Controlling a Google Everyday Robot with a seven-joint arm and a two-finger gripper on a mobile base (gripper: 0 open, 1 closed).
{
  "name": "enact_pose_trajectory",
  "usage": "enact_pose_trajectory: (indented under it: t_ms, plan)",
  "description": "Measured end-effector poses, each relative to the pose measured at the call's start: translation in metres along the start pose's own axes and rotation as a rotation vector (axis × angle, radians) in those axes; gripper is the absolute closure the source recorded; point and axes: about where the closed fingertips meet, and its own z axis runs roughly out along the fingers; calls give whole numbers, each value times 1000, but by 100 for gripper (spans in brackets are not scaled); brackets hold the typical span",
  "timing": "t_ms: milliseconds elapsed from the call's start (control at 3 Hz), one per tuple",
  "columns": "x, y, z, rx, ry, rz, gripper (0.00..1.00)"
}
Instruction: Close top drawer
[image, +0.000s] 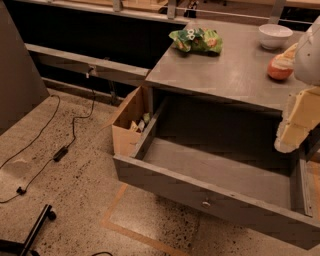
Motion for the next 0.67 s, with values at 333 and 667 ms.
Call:
enact_pose_trajectory:
  t_ms: [333,667]
  plan:
    - [0,0,0,0,0,0,0]
    - [0,1,6,2,-9,-1,19]
